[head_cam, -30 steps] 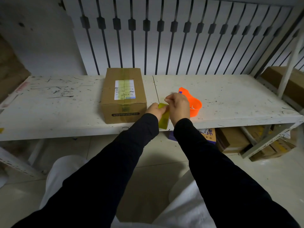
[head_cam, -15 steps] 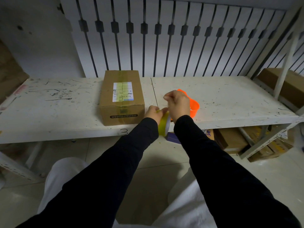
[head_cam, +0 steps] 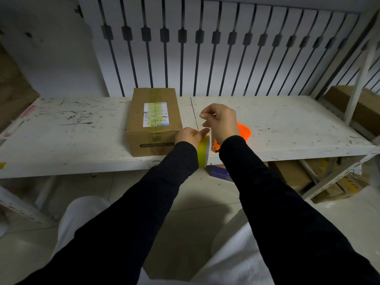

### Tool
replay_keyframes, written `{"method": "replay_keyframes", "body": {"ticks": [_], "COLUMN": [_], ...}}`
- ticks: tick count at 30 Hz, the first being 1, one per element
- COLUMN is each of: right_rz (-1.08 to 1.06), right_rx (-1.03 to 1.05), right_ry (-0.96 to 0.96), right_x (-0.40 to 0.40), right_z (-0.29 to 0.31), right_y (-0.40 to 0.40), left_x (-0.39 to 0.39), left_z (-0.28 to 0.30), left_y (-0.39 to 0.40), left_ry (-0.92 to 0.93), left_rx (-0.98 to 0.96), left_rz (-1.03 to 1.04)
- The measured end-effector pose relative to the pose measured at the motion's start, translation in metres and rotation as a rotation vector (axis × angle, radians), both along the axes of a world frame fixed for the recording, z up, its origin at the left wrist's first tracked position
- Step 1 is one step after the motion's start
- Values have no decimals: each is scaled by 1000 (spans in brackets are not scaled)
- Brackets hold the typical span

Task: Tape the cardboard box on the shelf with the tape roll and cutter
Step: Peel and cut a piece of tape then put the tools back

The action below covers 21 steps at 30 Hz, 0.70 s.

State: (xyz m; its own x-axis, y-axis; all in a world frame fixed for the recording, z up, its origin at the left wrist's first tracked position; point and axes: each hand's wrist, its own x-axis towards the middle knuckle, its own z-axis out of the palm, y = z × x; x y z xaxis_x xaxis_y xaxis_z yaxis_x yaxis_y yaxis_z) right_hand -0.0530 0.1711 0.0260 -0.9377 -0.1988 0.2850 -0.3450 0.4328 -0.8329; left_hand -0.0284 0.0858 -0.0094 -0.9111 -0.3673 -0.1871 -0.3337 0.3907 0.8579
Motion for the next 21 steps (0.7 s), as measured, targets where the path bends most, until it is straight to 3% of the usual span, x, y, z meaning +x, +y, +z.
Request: {"method": "replay_keyframes", "body": {"ticks": [4,9,12,16,21], "right_rz": [-9,5,20,19,-36], "right_rx": [-12,-35,-50,-109,-182], "right_ry": [-5,-84,-66,-73,-91], "right_x": [3,-2,-5,-6,-6], "right_z": [-3,2,5,2,4], "right_y": [-4,0,2,4,2], "left_x": [0,5,6,3,5], "left_z": [4,-2,1,16,32], "left_y": [1,-2,-4,-13,-11], "left_ry": [-173,-50,208,291,227], "left_rx": [-159,-85,187,659,620], "left_rz": [-41,-119,-107,-55,-43]}}
